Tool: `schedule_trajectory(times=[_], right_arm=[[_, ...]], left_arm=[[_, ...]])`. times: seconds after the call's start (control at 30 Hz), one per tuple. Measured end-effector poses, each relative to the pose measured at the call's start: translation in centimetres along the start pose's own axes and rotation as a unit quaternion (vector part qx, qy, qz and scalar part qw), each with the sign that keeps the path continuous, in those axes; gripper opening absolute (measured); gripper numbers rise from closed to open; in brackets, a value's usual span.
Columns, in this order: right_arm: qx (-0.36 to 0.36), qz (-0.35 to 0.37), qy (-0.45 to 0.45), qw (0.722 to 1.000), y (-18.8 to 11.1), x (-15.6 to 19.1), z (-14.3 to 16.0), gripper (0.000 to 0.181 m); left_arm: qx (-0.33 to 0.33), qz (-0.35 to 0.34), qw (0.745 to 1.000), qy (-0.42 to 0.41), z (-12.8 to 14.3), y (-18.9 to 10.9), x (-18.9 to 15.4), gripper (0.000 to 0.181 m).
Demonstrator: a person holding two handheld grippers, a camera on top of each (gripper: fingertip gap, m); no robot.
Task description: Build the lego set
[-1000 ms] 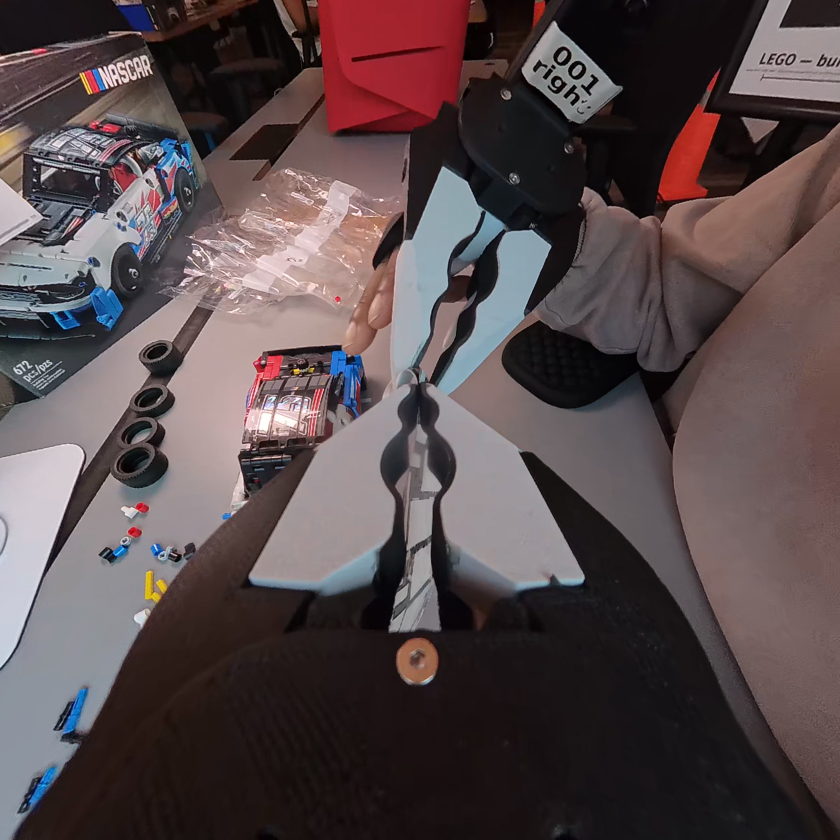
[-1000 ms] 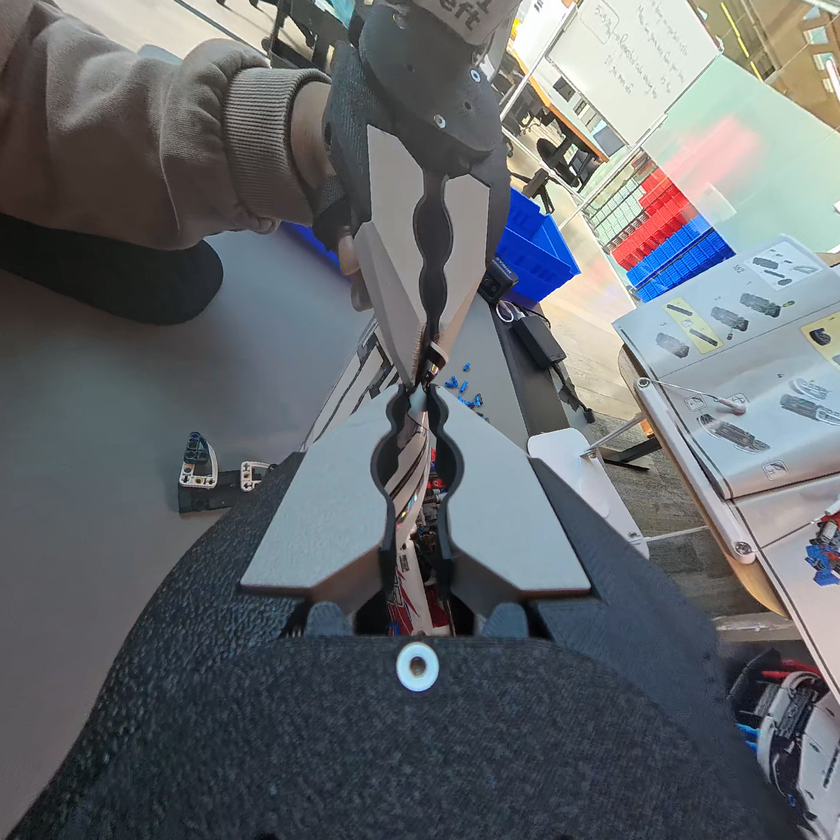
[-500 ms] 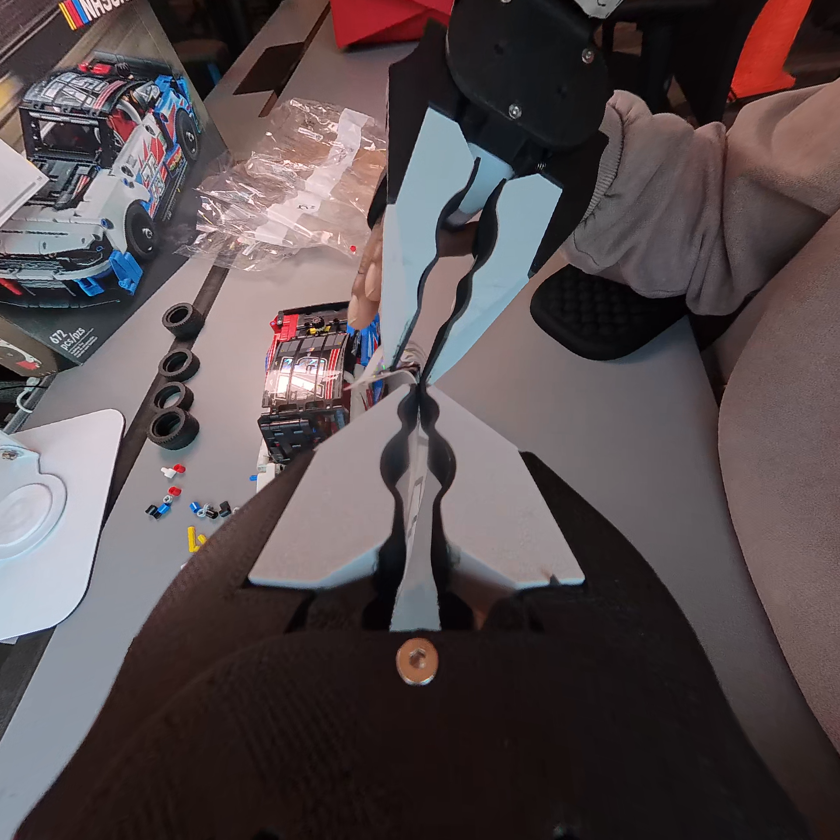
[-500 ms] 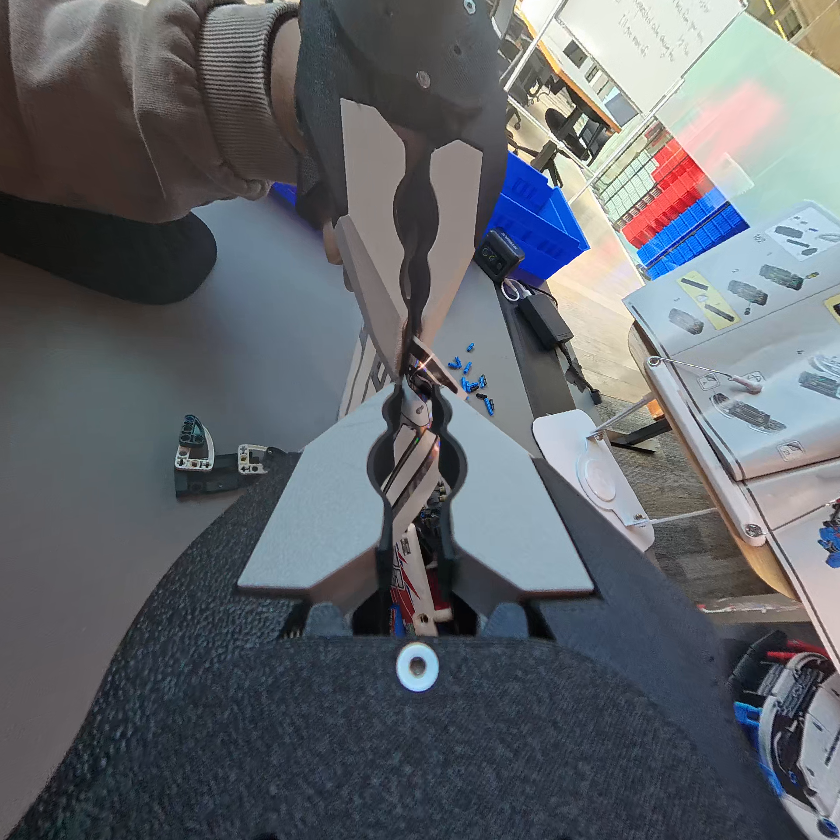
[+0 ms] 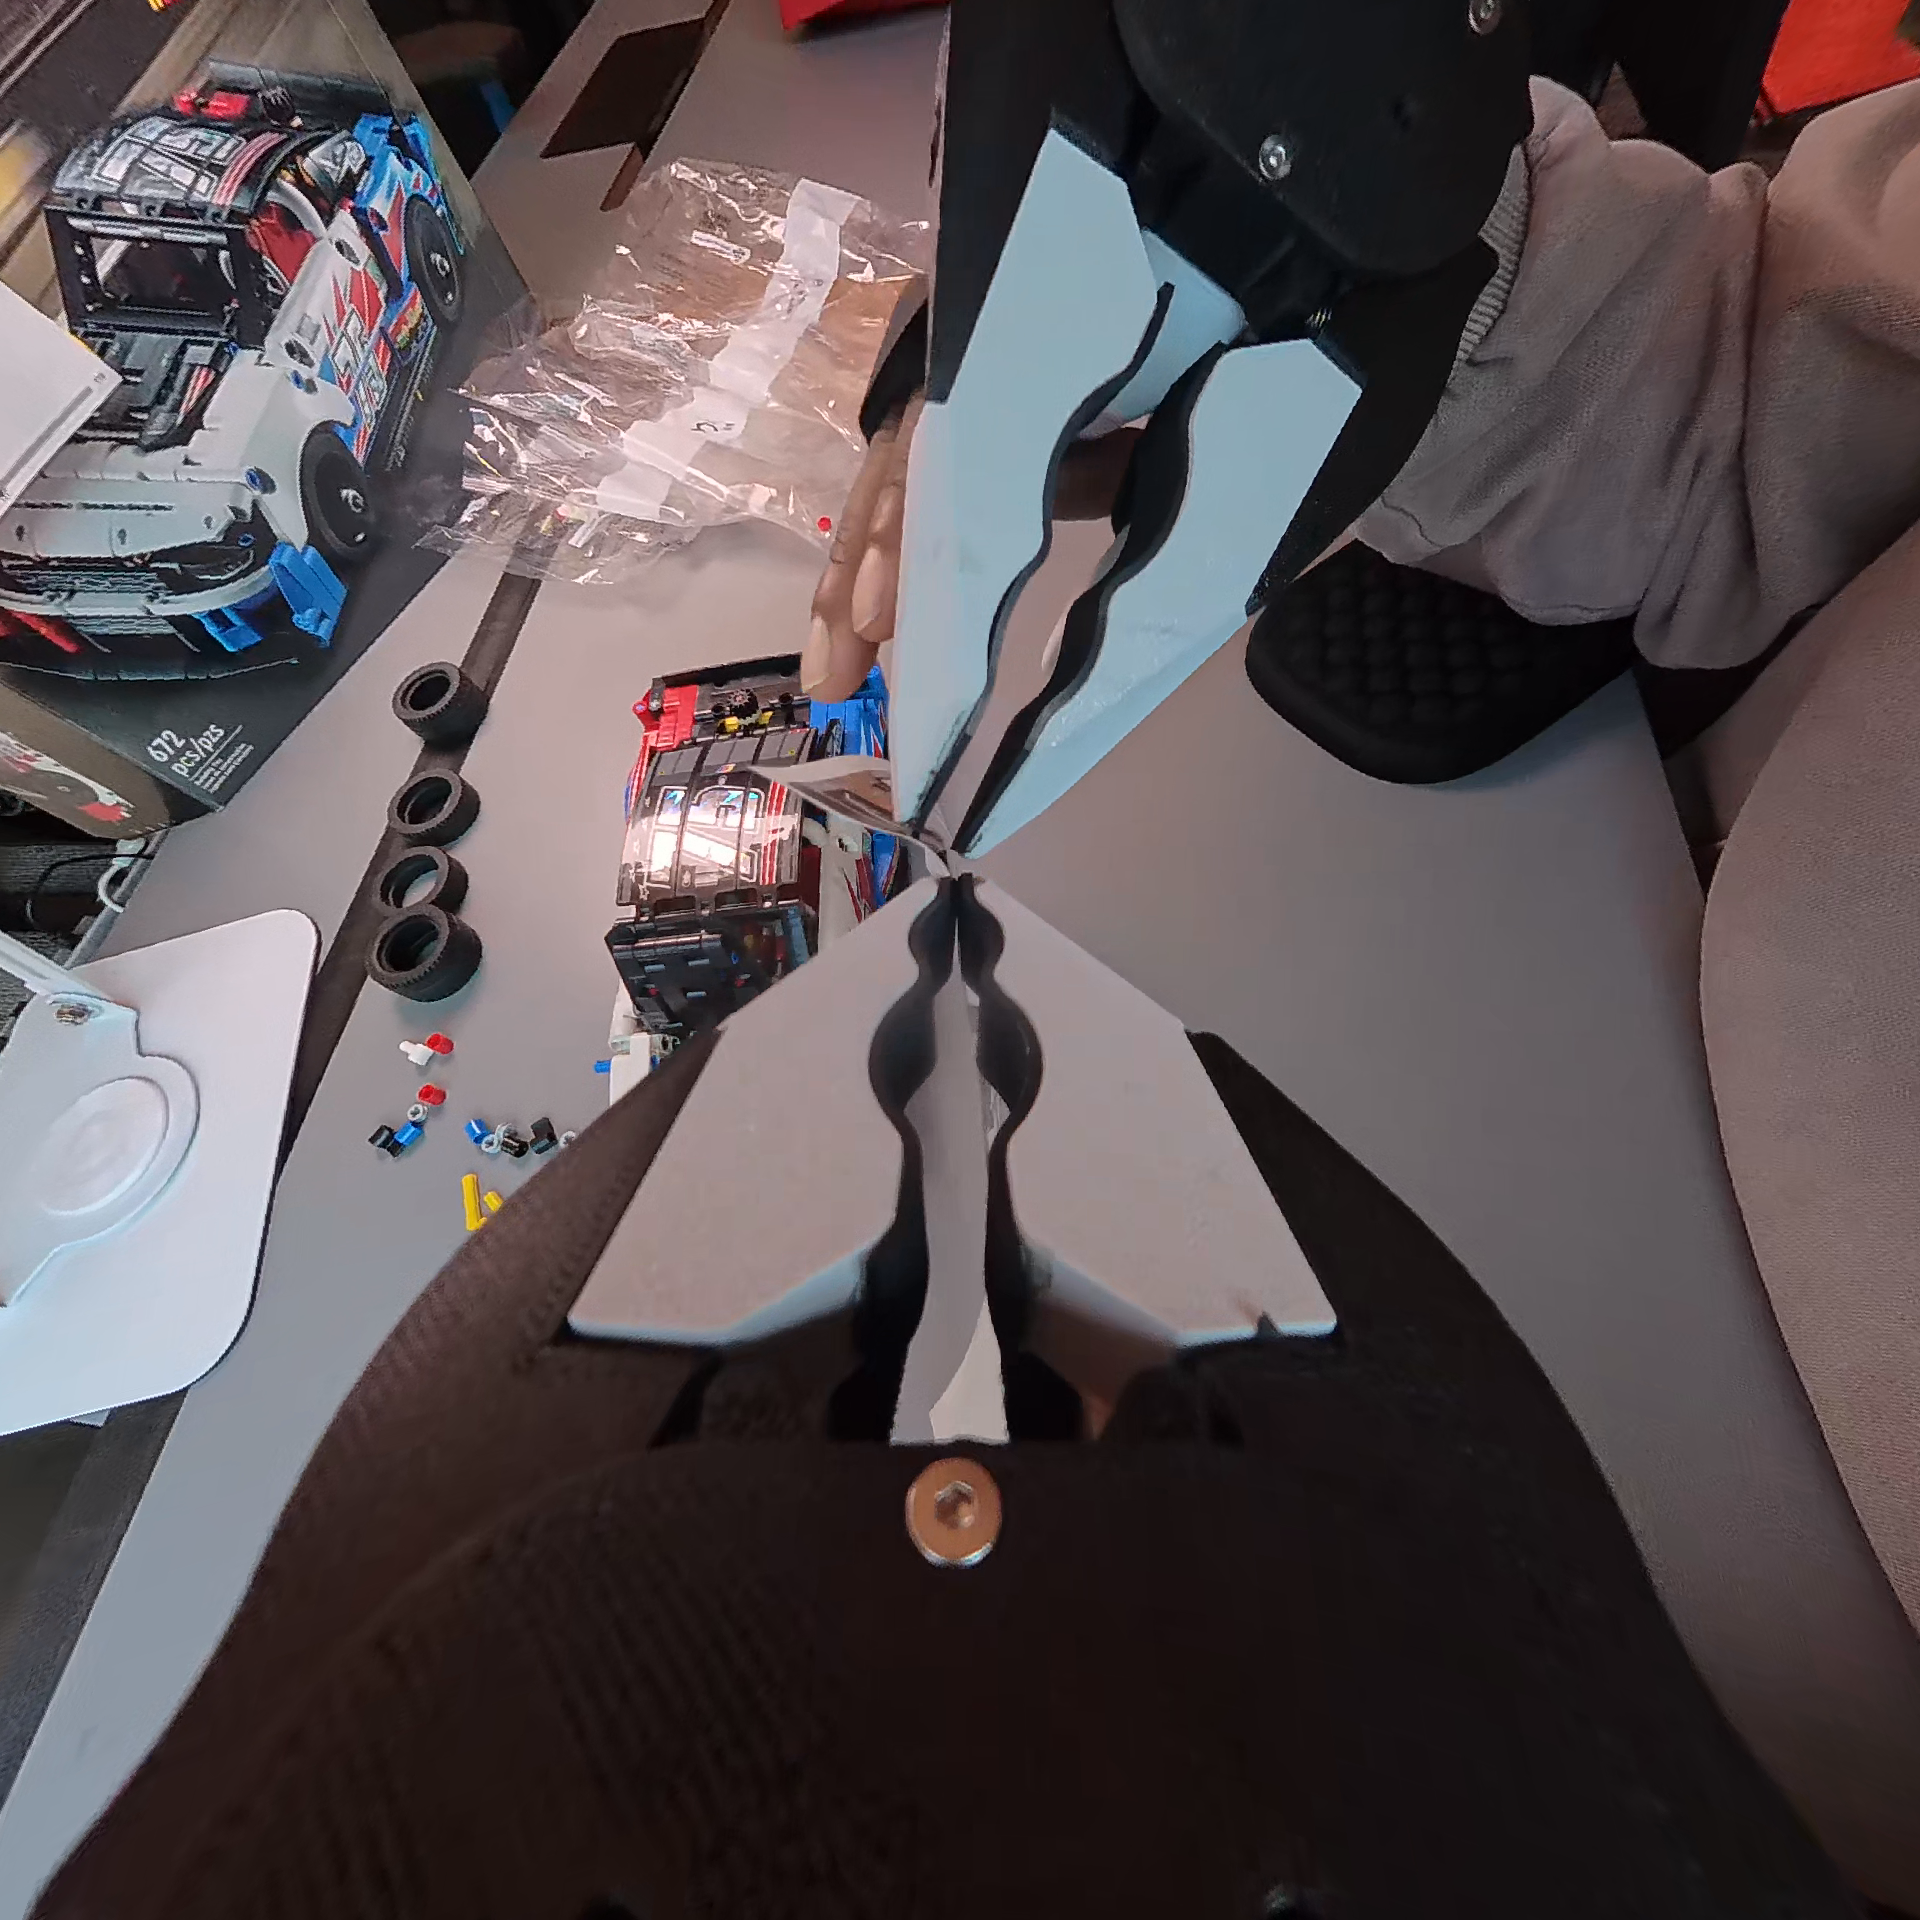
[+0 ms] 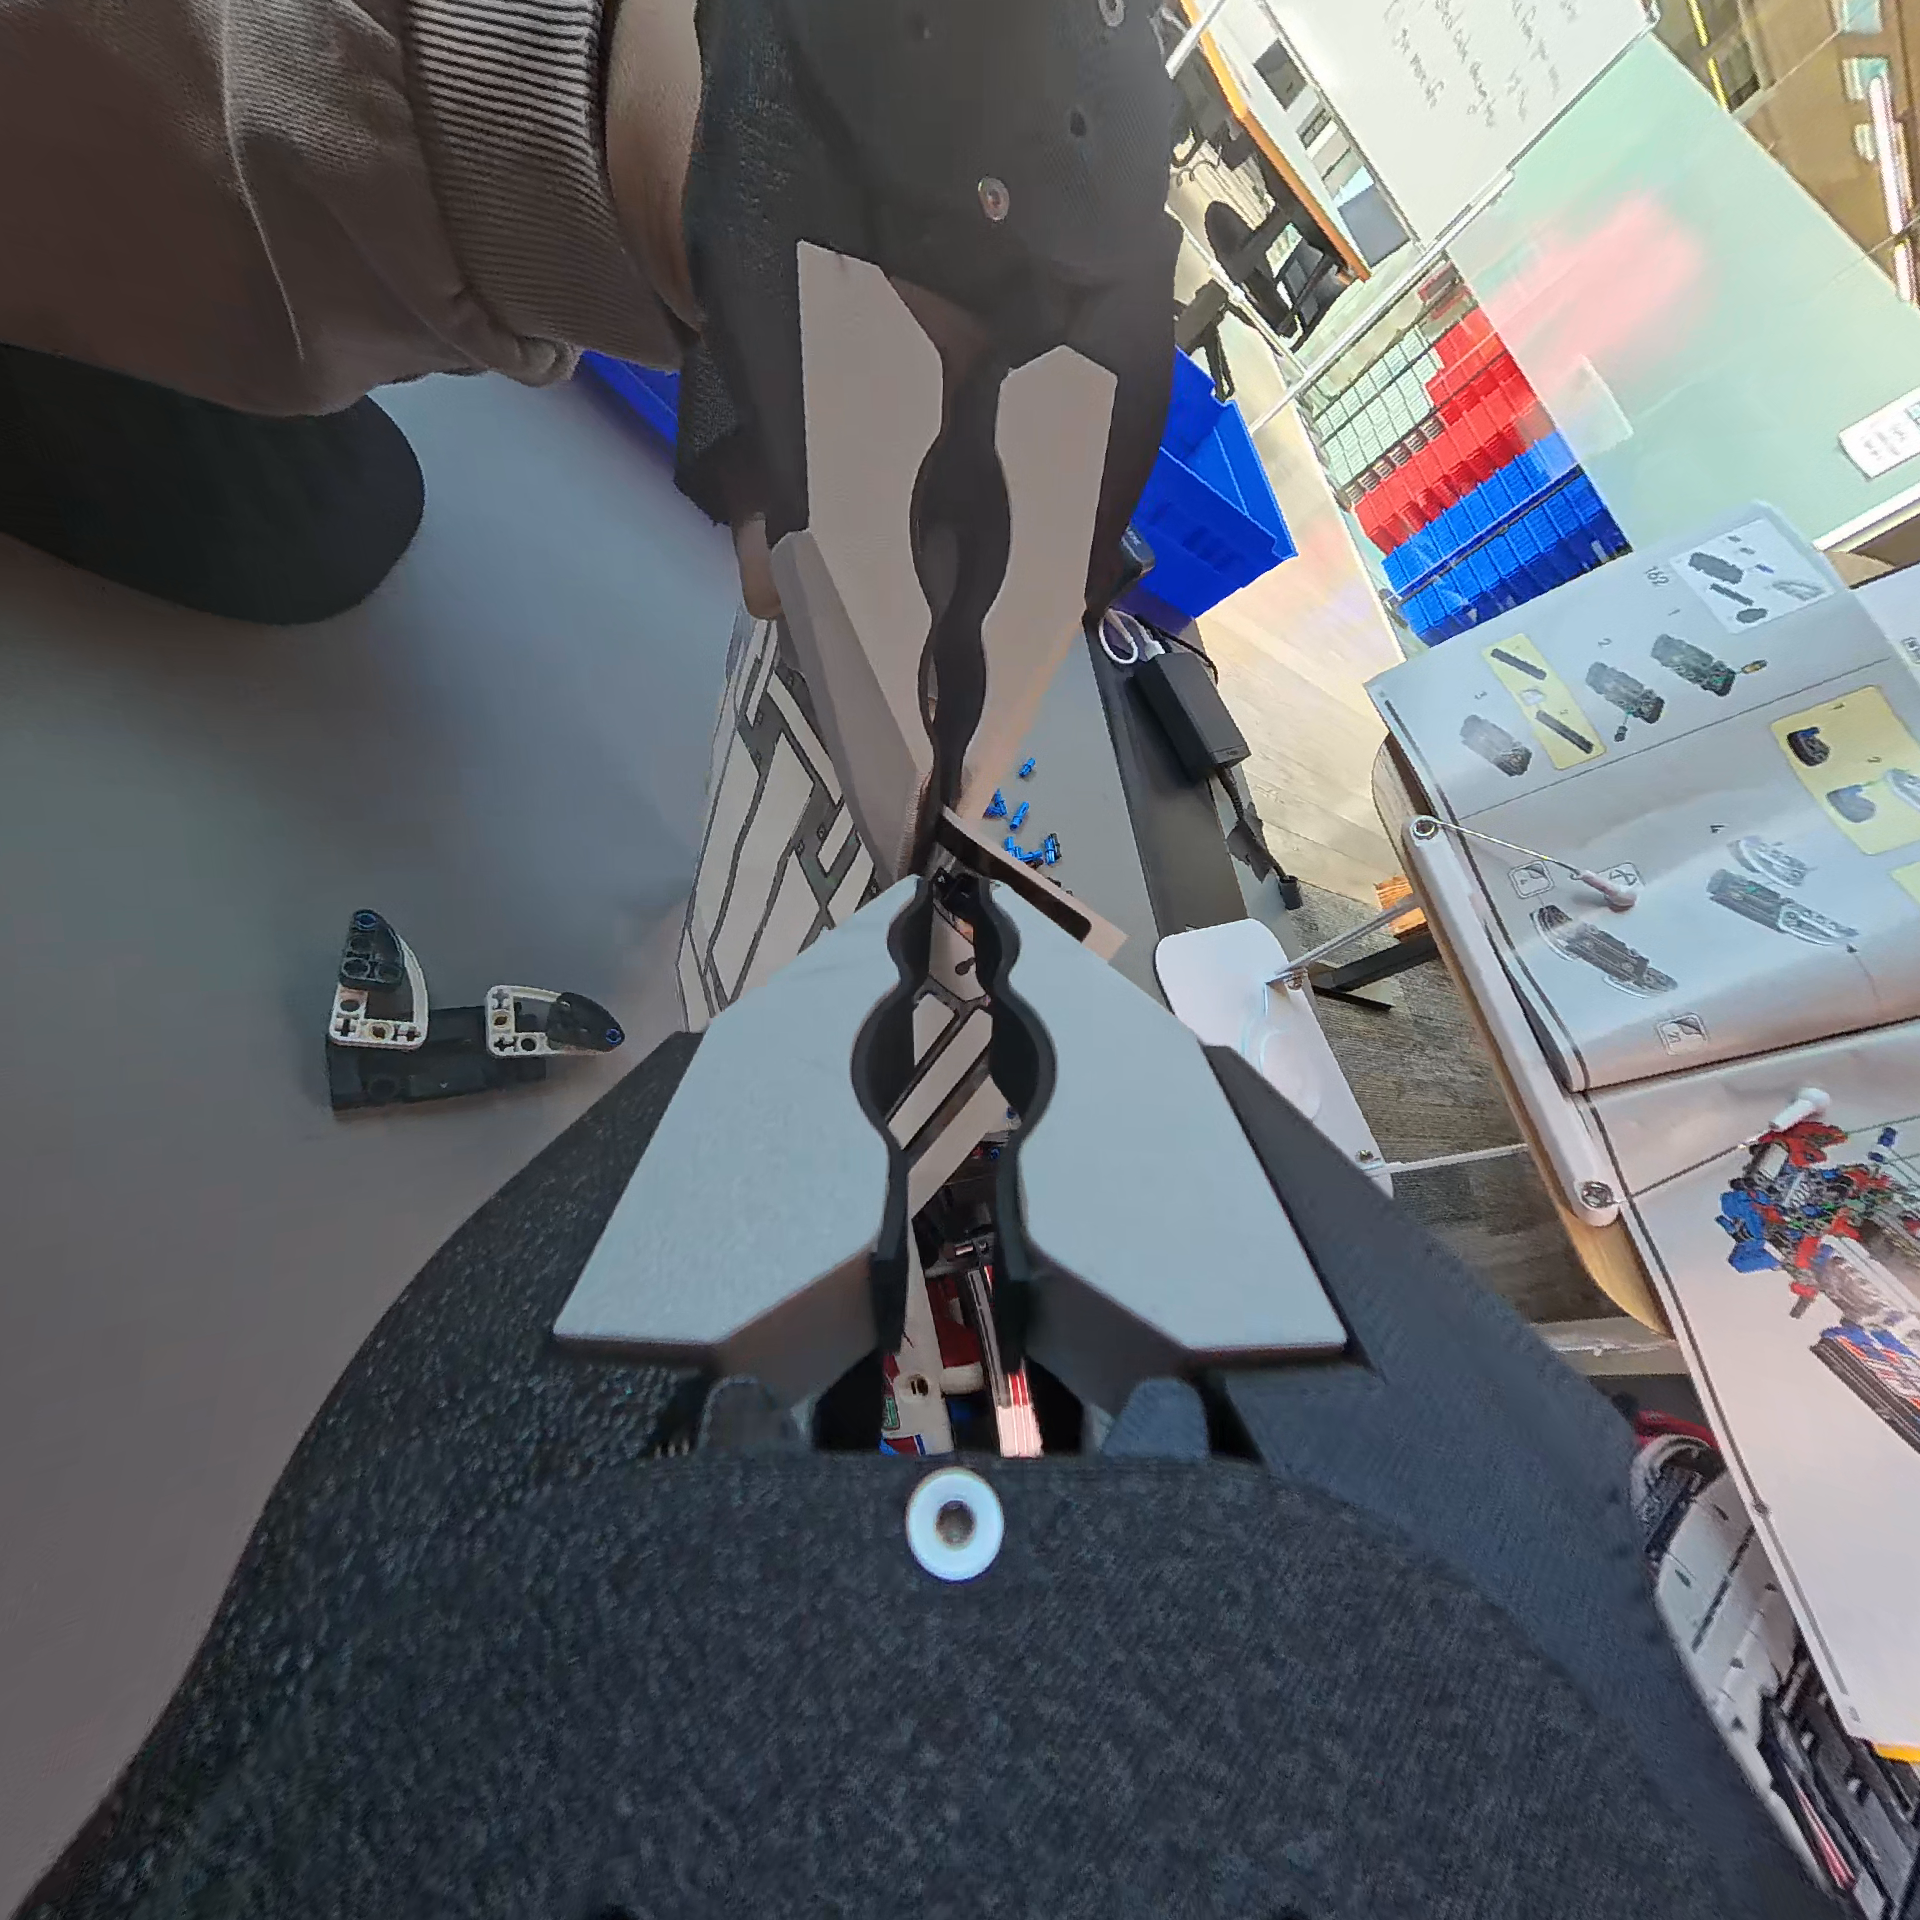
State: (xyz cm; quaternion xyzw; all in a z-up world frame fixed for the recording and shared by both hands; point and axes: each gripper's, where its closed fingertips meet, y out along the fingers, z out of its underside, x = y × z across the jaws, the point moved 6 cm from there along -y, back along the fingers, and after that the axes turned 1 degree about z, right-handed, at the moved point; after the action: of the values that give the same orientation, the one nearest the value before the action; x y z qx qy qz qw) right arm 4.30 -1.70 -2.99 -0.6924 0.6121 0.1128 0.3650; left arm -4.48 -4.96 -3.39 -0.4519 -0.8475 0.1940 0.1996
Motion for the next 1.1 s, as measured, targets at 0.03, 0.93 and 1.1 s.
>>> schedule_trajectory(times=[0.03, 0.93, 1.1], right_arm=[[-0.001, -0.004, 0.004, 1.0, 0.0, 0.0, 0.1, 0.004], [-0.117, -0.098, 0.145, 0.978, -0.6, -0.5, 0.5, 0.0], [-0.151, -0.143, 0.19, 0.96, -0.8, -0.5, 0.7, 0.0]], left_arm=[[0.0, -0.002, 1.0, 0.003, 0.0, 0.0, 0.0, 0.0], [-0.016, -0.013, 0.998, 0.059, -0.7, -0.5, -0.6, 0.0], [-0.02, -0.001, 0.997, 0.069, -0.9, -0.5, -1.1, 0.0]])
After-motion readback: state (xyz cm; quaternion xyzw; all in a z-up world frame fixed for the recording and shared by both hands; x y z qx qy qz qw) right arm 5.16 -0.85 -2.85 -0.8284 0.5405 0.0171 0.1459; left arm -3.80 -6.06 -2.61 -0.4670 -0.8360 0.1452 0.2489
